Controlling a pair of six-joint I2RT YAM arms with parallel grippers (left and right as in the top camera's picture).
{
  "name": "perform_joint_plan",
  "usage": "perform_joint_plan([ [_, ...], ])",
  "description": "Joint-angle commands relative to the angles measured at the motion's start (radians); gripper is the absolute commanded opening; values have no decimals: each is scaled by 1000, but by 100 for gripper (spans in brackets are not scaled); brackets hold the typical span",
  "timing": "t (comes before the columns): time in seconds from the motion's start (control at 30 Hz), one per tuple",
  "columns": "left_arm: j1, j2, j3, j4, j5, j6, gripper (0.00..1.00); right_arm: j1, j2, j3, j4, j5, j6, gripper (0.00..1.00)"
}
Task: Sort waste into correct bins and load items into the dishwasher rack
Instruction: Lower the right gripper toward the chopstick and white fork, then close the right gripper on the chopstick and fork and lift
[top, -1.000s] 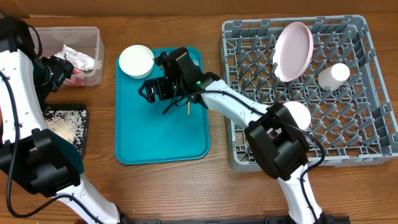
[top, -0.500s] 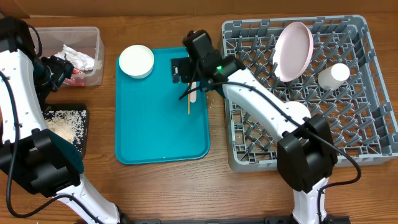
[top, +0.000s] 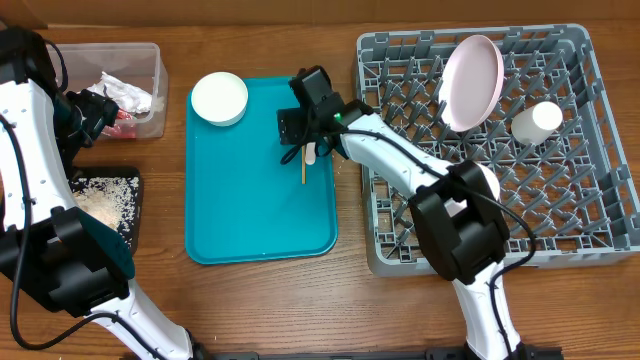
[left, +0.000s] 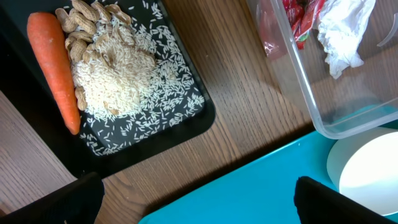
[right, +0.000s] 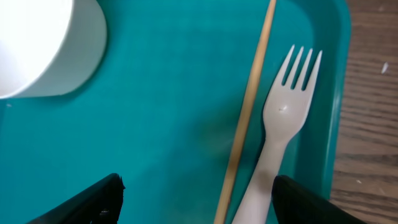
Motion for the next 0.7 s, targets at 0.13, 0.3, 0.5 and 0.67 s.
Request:
perform_joint_plan([
  [0.13, -8, 3, -2, 0, -11, -10, 100, 3, 43, 10, 8, 24, 29, 80],
  [0.3, -8, 3, -2, 0, -11, -10, 100, 5, 49, 10, 6, 31, 37, 80],
  [0.5, -8, 3, -2, 0, -11, -10, 100, 18, 61, 9, -12, 45, 58, 80],
  [0.67, -8, 3, -2, 0, -11, -10, 100, 36, 62, 8, -13, 69, 58, 80],
])
